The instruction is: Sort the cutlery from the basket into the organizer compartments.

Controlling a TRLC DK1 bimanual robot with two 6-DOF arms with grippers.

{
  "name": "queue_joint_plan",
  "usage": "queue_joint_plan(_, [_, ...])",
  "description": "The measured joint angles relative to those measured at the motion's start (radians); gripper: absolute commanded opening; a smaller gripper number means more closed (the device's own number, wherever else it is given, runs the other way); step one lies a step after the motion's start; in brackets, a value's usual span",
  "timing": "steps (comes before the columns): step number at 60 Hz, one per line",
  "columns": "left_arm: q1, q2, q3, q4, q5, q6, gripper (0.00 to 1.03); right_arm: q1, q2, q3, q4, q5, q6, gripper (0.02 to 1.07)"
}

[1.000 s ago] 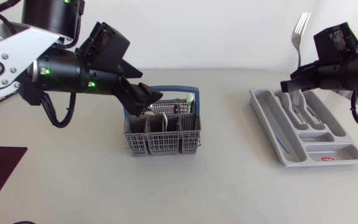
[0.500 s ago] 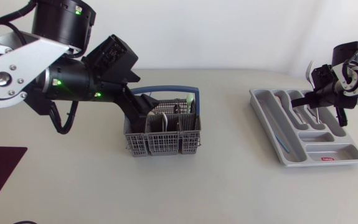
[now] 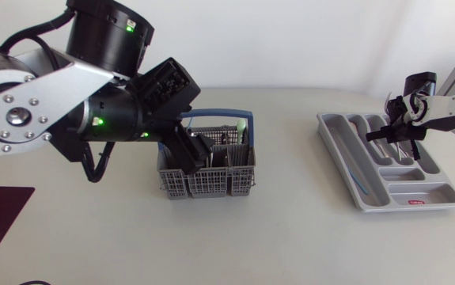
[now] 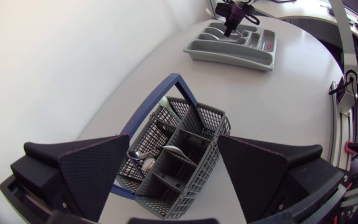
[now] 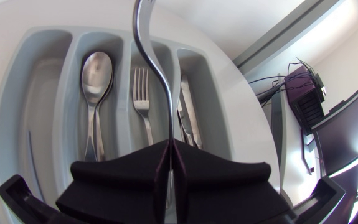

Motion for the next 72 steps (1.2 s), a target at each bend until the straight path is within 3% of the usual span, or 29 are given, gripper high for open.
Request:
queue_joint_plan(22, [0.0, 0.0, 0.0, 0.0, -0.008, 0.022, 0.98, 0.0, 0.097, 0.056, 0.002, 0.035, 0.0, 0.11])
queue_joint_plan(27, [0.0, 0.0, 0.0, 0.0, -0.011, 0.027, 0.98, 0.004, 0.106, 0.059, 0.002, 0.039, 0.0, 0.27])
queue_joint_plan(34, [0.0, 0.0, 0.0, 0.0, -0.011, 0.042, 0.98, 0.008, 0.111, 0.059, 0.002, 0.049, 0.0, 0.35])
queue_joint_plan(40, [0.0, 0.0, 0.0, 0.0, -0.016, 0.048, 0.98, 0.011, 0.111, 0.059, 0.002, 0.052, 0.0, 0.51])
queue_joint_plan(53, [0.009, 0.0, -0.021, 0.001, -0.022, 0.097, 0.98, 0.016, 0.067, 0.009, 0.01, 0.051, 0.0, 0.74])
queue_joint_plan(61, [0.023, 0.0, -0.04, 0.02, -0.023, 0.13, 0.98, 0.025, -0.05, -0.088, 0.052, 0.043, 0.0, 0.83])
queue_joint_plan(72, [0.032, 0.0, -0.057, 0.039, -0.026, 0.163, 0.98, 0.058, -0.29, -0.257, 0.102, -0.059, -0.004, 0.84])
